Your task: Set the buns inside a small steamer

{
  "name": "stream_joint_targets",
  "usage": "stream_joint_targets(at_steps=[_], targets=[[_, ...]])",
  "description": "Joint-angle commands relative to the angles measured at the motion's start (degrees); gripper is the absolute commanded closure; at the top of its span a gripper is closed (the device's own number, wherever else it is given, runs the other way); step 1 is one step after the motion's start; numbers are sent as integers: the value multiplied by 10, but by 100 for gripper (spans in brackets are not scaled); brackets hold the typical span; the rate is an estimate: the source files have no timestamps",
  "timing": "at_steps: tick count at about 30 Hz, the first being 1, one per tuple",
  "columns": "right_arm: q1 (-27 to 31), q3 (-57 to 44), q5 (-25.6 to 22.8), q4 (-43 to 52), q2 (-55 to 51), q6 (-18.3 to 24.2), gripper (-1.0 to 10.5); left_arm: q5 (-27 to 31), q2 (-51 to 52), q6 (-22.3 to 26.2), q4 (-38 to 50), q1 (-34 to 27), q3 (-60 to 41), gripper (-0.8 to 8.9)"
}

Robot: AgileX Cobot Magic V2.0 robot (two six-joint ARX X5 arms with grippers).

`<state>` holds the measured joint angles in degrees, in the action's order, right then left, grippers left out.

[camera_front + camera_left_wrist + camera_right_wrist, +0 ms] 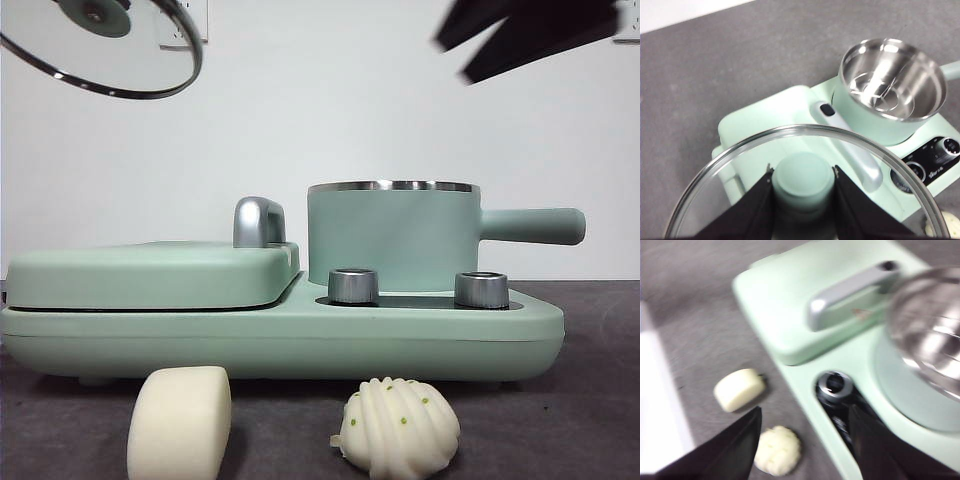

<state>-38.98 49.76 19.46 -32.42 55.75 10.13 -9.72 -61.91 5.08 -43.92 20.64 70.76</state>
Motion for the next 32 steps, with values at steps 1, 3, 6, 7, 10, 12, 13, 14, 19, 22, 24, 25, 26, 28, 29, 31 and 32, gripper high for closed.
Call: stream_joint_targets(at_steps=[1, 3, 6, 7, 10, 12, 13, 14, 19, 22, 24, 25, 26, 28, 29, 31, 32], targets=[[-43, 12, 0, 26, 39, 15, 642, -2, 0, -2, 5, -1, 10, 803], [-72, 12, 0, 44, 69, 15, 614, -2, 0, -2, 2, -1, 10, 803], [-108, 12, -2, 65, 113, 22, 612, -2, 0, -2, 2, -1, 10, 803], [-118, 12, -3, 70, 126, 31, 612, -2, 0, -2, 2, -1, 10, 803], [-150, 12, -16, 86, 169, 59, 611, -2, 0, -2, 2, -1, 10, 803], [-167, 12, -27, 98, 196, 74, 604, -2, 0, -2, 2, -1, 10, 803], [-174, 12, -31, 104, 208, 77, 593, -2, 0, -2, 2, -1, 10, 803], [-180, 12, -33, 110, 220, 84, 581, -1, 0, -2, 2, -1, 10, 803], [-202, 12, -47, 157, 280, 88, 513, -2, 0, -2, 2, -1, 10, 803], [-210, 12, -58, 187, 311, 88, 509, -2, 0, -2, 2, -1, 10, 803], [-213, 12, -62, 202, 333, 88, 509, -2, 0, -2, 2, -1, 10, 803], [-214, 12, -63, 206, 341, 88, 509, -2, 0, -2, 2, -1, 10, 803], [-215, 12, -65, 209, 350, 88, 509, -2, 0, -2, 2, -1, 10, 803], [-216, 12, -74, 209, 365, 88, 509, -2, 0, -2, 2, -1, 10, 803], [-217, 12, -79, 209, 372, 88, 509, -2, 0, -2, 2, -1, 10, 803], [-218, 12, -82, 209, 384, 87, 509, -2, 0, -2, 2, -1, 10, 803], [-218, 12, -82, 208, 388, 85, 510, -2, 0, -2, 2, -1, 10, 803]])
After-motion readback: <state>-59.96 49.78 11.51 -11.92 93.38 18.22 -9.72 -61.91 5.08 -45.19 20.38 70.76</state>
